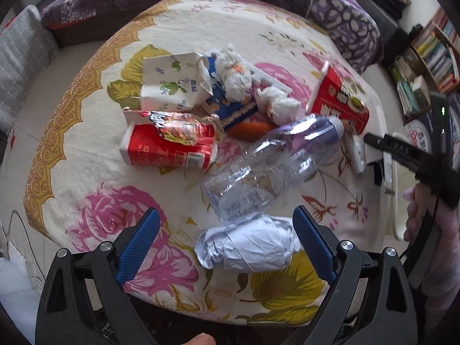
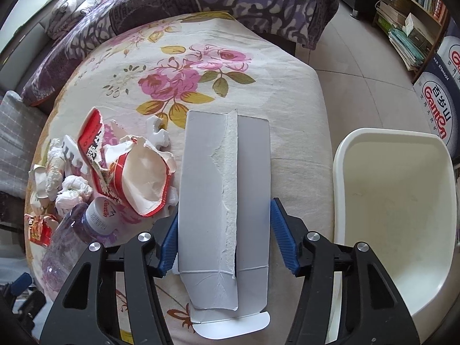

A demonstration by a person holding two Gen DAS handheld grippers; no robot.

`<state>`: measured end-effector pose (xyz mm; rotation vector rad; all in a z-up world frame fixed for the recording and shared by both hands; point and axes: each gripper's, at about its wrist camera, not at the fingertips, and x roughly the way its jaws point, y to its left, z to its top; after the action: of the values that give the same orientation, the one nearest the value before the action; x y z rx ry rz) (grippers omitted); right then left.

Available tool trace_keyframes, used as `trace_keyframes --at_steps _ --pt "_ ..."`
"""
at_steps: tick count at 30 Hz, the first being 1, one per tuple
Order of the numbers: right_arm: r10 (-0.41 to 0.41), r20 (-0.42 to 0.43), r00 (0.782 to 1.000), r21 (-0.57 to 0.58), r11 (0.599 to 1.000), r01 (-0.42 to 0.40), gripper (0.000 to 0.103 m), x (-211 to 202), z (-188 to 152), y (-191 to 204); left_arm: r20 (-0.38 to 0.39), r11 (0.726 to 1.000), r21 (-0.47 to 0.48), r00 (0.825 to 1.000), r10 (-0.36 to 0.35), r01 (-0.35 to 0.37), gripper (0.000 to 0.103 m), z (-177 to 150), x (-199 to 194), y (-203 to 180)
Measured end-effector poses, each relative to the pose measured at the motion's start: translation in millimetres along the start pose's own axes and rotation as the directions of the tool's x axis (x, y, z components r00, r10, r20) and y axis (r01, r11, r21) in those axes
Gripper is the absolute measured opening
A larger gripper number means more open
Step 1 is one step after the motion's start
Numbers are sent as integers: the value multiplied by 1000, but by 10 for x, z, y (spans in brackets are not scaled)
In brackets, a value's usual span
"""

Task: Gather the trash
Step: 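Grasp the crumpled white paper ball with the left gripper, then carry the carton over the white basket and open the right gripper while left carries the paper ball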

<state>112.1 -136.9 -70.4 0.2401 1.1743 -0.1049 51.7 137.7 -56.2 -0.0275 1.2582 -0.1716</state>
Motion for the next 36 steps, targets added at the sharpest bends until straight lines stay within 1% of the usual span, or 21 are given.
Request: trace_keyframes --at_steps 3,5,7,10,13,14,15,16,18,20,22,23,26,28,29,31,32,33,34,36 --pt "25 3 1000 14 1000 -25 55 -45 0 -31 -55 993 117 998 12 -5 91 -114 75 -186" --pt "36 8 999 27 999 -36 55 -64 -9 -46 -80 985 173 996 45 -30 91 -162 119 -284" --pt "45 16 999 37 998 -46 55 -88 0 -54 -91 982 180 993 73 -55 91 -195 183 -342" --pt "62 22 998 41 997 -63 55 -123 -3 -63 -110 985 155 989 98 -80 91 -220 292 -383" --pt "65 26 998 34 997 -66 56 -139 -10 -52 -109 973 191 983 150 -127 91 -280 401 -481" --pt "65 26 998 32 997 -66 56 -138 -17 -47 -109 968 203 979 171 -146 87 -280 441 -501" --pt "67 26 997 31 997 -68 56 -139 -18 -48 -113 967 208 978 174 -148 83 -314 483 -517" --pt "70 25 997 32 997 -71 56 -137 -17 -50 -102 968 204 980 172 -148 83 -315 491 -524" --pt "75 27 997 32 997 -76 56 -137 -23 -47 -88 975 183 986 144 -126 80 -308 478 -519" --pt "82 34 996 30 996 -83 56 -151 -22 -48 -91 986 147 992 88 -74 79 -256 452 -449" --pt "90 44 995 26 996 -91 56 -178 -13 -43 -85 994 106 995 49 -40 78 -166 415 -357" --pt "94 52 994 24 995 -95 56 -197 -12 -37 -80 997 82 997 18 -12 78 -131 394 -315" --pt "113 76 991 20 993 -114 56 -266 10 -25 -42 995 9 995 -95 96 78 -90 233 -171" --pt "120 98 988 12 993 -121 56 -326 22 -6 -1 989 -24 990 -144 143 78 -44 115 -163" --pt "122 111 986 6 992 -123 56 -363 29 0 22 987 -38 987 -157 158 78 -6 63 -145" --pt "125 140 982 -6 992 -125 56 -439 38 10 70 986 -52 986 -153 157 78 78 -21 -148" --pt "126 156 980 -11 992 -126 56 -482 44 12 92 987 -57 985 -143 149 78 198 -85 -128" --pt "126 171 977 -17 992 -125 56 -520 44 17 115 988 -62 984 -133 141 78 247 -126 -161" --pt "124 190 974 -25 992 -122 56 -567 52 13 135 990 -65 984 -119 129 78 390 -168 -216" --pt "117 224 968 -40 993 -111 56 -643 53 15 180 992 -68 979 -94 108 78 476 -215 -272"
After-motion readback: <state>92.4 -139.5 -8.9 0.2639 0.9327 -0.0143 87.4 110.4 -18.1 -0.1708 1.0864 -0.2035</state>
